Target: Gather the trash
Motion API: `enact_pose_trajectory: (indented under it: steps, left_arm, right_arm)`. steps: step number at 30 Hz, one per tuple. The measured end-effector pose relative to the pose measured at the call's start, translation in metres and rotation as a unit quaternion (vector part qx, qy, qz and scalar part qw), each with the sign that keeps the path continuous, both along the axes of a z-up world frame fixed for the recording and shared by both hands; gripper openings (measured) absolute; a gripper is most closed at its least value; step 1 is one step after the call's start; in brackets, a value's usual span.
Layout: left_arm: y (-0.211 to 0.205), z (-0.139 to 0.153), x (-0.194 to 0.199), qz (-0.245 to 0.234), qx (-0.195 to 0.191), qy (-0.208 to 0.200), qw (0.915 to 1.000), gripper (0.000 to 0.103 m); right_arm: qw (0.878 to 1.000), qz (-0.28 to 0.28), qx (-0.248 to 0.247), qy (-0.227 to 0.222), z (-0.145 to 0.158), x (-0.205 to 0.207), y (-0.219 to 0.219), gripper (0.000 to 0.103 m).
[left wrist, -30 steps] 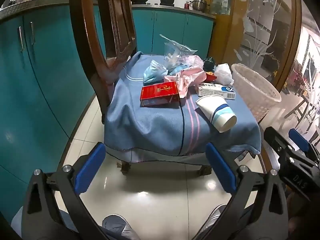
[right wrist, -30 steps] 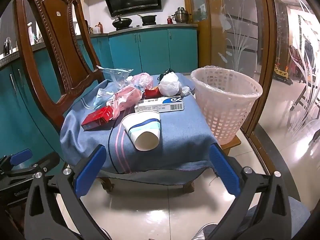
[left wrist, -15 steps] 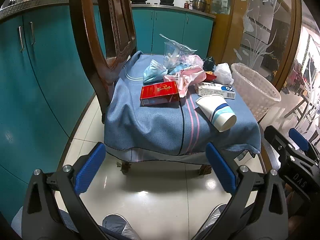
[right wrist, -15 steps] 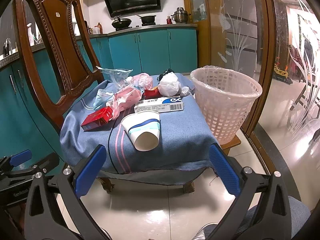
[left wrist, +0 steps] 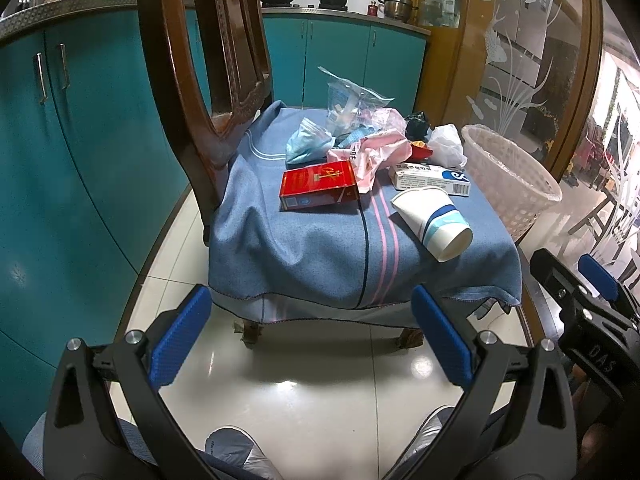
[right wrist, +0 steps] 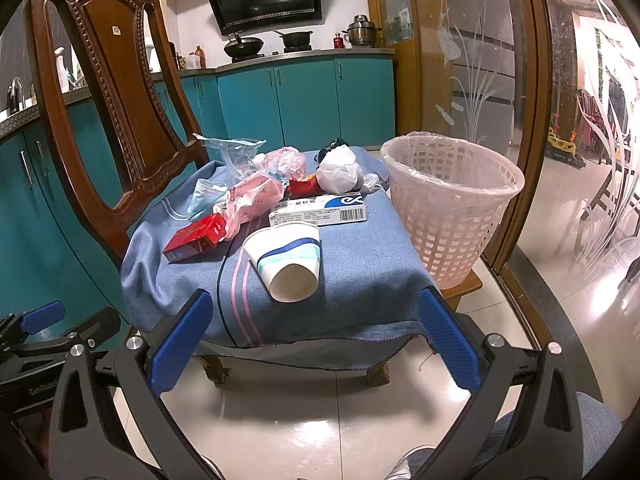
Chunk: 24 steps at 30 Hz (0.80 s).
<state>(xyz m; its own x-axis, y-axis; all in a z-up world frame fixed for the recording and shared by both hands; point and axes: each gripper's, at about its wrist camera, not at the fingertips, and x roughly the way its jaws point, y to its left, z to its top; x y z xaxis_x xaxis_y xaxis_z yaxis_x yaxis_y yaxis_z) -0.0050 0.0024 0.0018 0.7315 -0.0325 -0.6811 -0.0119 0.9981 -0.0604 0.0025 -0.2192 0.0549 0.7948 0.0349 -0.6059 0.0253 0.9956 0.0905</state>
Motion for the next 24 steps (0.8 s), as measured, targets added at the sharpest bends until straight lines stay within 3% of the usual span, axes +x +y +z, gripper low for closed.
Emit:
enact_pose_trajectory:
  steps: [24]
  left_arm:
    - [0.0009,-0.0044,0.0002,0.002,0.000,0.005,1.0000,0.100]
  right_arm:
    - [1.000,0.001,0.001,0.000,-0.0001,0.0002,-0.0008,0.101]
